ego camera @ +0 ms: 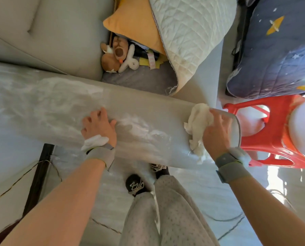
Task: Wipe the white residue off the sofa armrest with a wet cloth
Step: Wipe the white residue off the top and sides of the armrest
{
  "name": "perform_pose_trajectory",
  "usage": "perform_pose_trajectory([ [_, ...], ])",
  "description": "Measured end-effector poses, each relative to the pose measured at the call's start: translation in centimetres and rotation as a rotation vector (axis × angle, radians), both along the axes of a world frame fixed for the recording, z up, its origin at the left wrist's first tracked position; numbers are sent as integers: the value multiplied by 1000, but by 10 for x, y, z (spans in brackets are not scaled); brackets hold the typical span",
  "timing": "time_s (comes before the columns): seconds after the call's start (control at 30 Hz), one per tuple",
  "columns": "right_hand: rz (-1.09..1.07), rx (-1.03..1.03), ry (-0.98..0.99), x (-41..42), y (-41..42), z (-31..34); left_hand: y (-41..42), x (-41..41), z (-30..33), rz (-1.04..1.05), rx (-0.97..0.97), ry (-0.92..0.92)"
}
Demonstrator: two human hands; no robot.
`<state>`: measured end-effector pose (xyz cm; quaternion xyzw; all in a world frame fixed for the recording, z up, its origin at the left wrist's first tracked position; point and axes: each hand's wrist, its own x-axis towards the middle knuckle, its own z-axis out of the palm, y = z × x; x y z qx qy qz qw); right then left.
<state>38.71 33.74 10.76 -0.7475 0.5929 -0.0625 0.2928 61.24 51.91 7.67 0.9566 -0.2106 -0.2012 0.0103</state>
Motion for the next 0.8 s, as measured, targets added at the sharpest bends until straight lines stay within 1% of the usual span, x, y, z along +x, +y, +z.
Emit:
perform_pose_trajectory([
  [0.07,140,-201,219,4,17,-9,3,1,-2,-21,-4,-13],
  [0.1,163,-242,303,5,22,-16,4,2,-3,-26,-8,-15],
  [0.17,132,-204,395,4,26,-24,4,2,-4,-32,-22,-18],
  [0.27,121,-165,427,6,17,-31,4,0,-7,-46,-29,-49],
  [0.43,-10,-121,308,17,17,-33,4,-4,-13,-44,-43,-77],
  [0.5,-15,-130,232,21,26,-35,3,-5,-14,-47,-47,-84],
  [0.57,16,-170,113,28,45,-38,4,-6,-14,-40,-53,-85],
  [0.63,103,-215,17,41,73,-41,4,-7,-14,-42,-52,-90],
  [0.73,265,-187,-23,64,112,-47,3,-5,-14,-43,-42,-74],
  [0.8,258,-140,-82,69,119,-44,4,-4,-14,-43,-38,-68],
])
